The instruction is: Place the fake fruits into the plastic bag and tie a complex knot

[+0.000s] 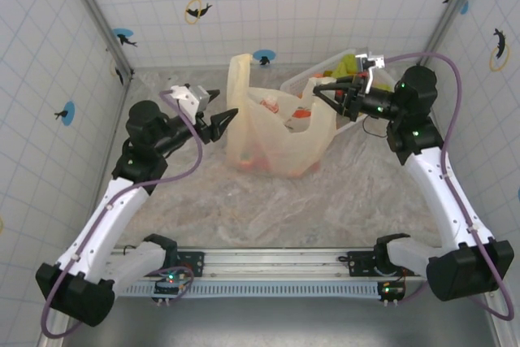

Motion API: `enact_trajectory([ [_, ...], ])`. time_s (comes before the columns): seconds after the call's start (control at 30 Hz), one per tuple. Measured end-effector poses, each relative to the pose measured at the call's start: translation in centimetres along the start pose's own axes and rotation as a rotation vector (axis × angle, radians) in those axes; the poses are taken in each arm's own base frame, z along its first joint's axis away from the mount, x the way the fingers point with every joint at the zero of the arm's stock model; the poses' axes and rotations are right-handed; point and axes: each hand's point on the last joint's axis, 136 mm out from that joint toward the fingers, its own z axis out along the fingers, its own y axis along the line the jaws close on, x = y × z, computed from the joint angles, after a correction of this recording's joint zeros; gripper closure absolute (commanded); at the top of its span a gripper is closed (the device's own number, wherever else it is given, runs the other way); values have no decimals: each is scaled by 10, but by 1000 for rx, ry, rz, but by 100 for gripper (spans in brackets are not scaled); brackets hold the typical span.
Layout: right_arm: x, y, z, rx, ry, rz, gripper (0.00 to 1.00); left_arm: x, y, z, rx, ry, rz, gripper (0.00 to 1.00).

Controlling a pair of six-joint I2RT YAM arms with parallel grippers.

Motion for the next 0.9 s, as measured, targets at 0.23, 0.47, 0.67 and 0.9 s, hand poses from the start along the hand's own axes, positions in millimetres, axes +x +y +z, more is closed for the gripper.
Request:
enact_trajectory([
  [0.23,-16,9,4,-17,-28,-15,69,-28,-63,23,228,-38,24,27],
  [0.47,-15,13,8,-26,-28,-3,75,-31,-76,71,326,-16,6,26],
  [0.67,-15,15,10,-31,-27,2,77,-46,-74,101,372,-48,21,25],
  [0.9,-13,18,13,-40,-24,5,80,-57,-84,119,463,-93,40,23],
])
